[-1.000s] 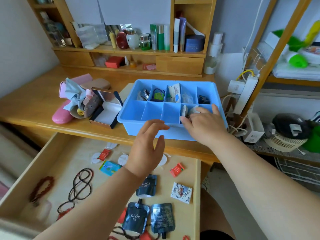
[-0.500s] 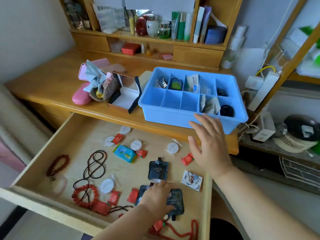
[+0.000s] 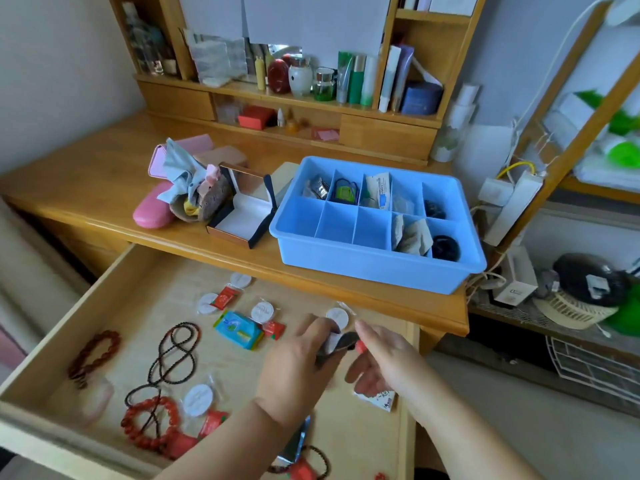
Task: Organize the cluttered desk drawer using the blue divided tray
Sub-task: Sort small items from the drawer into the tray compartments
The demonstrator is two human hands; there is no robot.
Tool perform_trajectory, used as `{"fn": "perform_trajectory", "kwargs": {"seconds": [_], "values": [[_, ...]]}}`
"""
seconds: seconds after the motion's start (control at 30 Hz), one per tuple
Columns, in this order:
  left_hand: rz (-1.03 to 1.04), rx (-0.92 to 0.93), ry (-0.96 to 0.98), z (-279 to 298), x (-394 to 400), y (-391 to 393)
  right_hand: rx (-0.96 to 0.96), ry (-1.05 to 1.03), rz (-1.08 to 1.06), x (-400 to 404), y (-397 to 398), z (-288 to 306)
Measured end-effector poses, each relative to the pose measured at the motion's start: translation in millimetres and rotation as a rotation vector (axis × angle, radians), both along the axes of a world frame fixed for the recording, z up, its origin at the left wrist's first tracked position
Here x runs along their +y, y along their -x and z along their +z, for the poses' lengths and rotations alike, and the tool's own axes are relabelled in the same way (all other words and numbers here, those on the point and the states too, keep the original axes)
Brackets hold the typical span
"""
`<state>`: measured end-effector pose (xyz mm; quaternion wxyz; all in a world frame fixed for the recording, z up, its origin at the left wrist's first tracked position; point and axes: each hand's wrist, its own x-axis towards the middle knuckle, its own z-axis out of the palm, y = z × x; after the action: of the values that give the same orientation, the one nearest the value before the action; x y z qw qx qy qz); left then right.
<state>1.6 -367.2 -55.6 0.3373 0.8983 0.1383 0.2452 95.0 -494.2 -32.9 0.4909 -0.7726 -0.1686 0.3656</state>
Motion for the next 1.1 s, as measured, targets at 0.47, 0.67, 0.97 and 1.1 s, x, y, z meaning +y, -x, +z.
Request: {"fn": "perform_trajectory", "kwargs": {"seconds": [0.47, 0.67, 0.97, 1.1], "values": [[-0.008, -0.063, -0.046, 15, 14, -7, -0.921, -0.060, -0.229, 33, -66, 107], [0.297, 0.468, 0.325, -63, 47, 34, -0.814, 0.371, -0.115, 56, -122, 99], [0.158, 0.982, -0.066, -76, 37, 55, -0.925, 0.825, 0.024, 80, -137, 73], [0.138, 1.033, -0.093, -80, 26, 48, -0.962, 0.716, -0.032, 74, -135, 62]]}}
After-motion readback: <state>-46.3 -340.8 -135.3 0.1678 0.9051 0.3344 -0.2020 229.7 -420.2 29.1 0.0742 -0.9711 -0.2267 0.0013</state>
